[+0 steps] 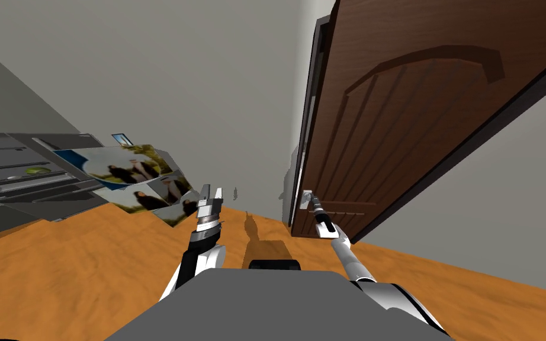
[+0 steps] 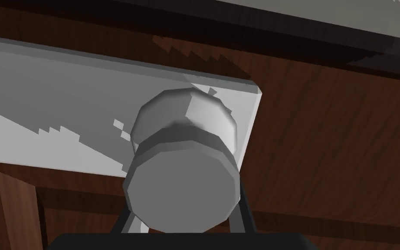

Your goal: Pull the door open

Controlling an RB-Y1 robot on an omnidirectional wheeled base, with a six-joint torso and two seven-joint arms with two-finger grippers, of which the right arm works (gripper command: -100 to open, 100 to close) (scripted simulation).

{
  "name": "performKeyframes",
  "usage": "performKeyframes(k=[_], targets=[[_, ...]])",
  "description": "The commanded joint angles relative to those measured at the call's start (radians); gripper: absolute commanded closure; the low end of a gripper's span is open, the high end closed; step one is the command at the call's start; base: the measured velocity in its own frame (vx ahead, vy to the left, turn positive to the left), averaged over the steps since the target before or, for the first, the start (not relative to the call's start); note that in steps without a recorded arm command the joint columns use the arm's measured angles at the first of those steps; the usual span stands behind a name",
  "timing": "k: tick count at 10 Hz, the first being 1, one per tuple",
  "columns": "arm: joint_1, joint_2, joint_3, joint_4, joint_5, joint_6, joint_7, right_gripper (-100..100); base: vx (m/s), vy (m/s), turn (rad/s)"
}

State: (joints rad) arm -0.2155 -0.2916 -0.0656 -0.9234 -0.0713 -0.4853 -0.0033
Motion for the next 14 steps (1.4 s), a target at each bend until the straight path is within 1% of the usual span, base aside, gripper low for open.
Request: performKeyframes(k=[1, 2, 3, 4, 5, 6, 7, 8, 9, 10, 11, 12, 13, 14], targets=[[-0.007, 0.012, 0.013, 0.001, -0.017, -0.006, -0.039, 100, -0.068, -0.056, 0.074], [-0.012, 0.012, 0.016, 0.007, -0.048, -0.006, -0.073, 100, -0.070, -0.037, 0.068], [-0.012, 0.012, 0.016, 0.007, -0.048, -0.006, -0.081, 100, -0.050, -0.023, 0.066], [-0.017, 0.011, 0.020, 0.013, -0.080, -0.006, -0.121, 100, -0.066, -0.026, 0.094], [-0.022, 0.011, 0.023, 0.019, -0.111, -0.006, -0.146, 100, -0.091, -0.051, 0.162], [-0.022, 0.011, 0.023, 0.019, -0.111, -0.006, -0.164, 100, -0.067, -0.049, 0.076], [-0.027, 0.011, 0.026, 0.025, -0.142, -0.006, -0.199, 100, -0.060, -0.038, 0.072], [-0.027, 0.011, 0.026, 0.025, -0.142, -0.006, -0.205, 100, -0.047, -0.031, 0.067], [-0.032, 0.010, 0.030, 0.031, -0.174, -0.006, -0.246, 100, -0.059, -0.034, 0.125], [-0.037, 0.010, 0.033, 0.037, -0.205, -0.006, -0.272, 100, -0.096, -0.067, 0.130], [-0.037, 0.010, 0.033, 0.037, -0.205, -0.006, -0.288, 100, -0.077, -0.051, 0.094], [-0.042, 0.009, 0.036, 0.043, -0.236, -0.006, -0.320, 100, -0.069, -0.027, 0.109], [-0.042, 0.009, 0.036, 0.043, -0.236, -0.006, -0.330, 100, -0.045, -0.017, 0.043], [-0.046, 0.009, 0.039, 0.048, -0.266, -0.006, -0.365, 100, -0.052, -0.021, 0.081]])
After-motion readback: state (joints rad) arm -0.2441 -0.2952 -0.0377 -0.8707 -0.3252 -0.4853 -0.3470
